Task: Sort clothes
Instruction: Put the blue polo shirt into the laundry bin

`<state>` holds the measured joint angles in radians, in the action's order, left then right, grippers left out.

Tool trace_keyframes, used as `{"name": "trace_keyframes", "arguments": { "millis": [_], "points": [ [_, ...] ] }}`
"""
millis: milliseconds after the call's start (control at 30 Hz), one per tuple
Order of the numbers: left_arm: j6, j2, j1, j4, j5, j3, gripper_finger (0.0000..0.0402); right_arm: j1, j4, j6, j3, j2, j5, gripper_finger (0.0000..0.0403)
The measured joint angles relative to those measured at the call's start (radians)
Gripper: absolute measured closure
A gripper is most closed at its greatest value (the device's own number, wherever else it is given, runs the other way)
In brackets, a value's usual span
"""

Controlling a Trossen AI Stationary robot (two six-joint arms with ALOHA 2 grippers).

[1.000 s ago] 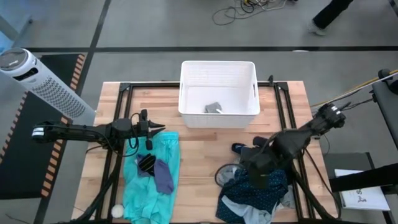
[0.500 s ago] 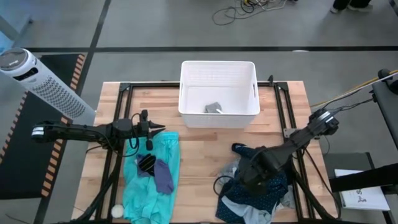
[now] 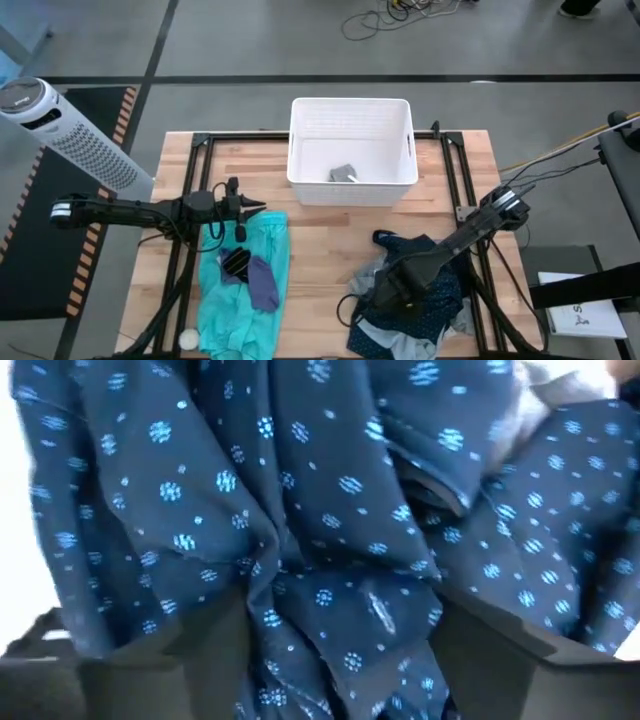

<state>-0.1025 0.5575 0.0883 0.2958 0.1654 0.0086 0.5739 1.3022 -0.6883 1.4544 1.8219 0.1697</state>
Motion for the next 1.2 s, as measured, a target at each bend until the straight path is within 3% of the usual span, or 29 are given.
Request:
{"name": "trace_keyframes", "arguments": {
  "millis": [133, 300, 333, 467, 667, 900, 1200],
  "points": [
    [0.007, 0.002, 0.0, 0.001, 0.0, 0.0, 0.0364, 0.0, 0.002, 0.06, 0.0, 0.043, 0.021, 0.022],
    [0.007, 0.002, 0.0, 0.001, 0.0, 0.0, 0.0364, 0.0, 0.005, 0.131, -0.001, 0.037, 0.021, 0.0371],
    [0.007, 0.002, 0.0, 0.001, 0.0, 0.0, 0.0364, 0.0, 0.007, 0.136, -0.001, 0.029, 0.02, 0.0384],
    [0.014, 0.002, 0.0, 0.001, 0.0, 0.0, 0.0364, 0.002, 0.036, 0.128, 0.032, -0.017, 0.009, 0.0386],
    [0.017, 0.002, 0.0, 0.001, 0.0, 0.0, 0.0364, 0.004, 0.107, 0.082, 0.169, -0.073, -0.115, 0.0397],
    [0.017, 0.002, 0.0, 0.002, 0.0, 0.0, 0.0364, 0.004, 0.201, 0.083, 0.435, -0.08, -0.39, 0.0399],
    [0.017, 0.007, 0.0, 0.002, 0.0, 0.0, 0.0364, 0.004, 0.177, 0.251, 0.705, -0.078, -0.749, 0.04]
  ]
}}
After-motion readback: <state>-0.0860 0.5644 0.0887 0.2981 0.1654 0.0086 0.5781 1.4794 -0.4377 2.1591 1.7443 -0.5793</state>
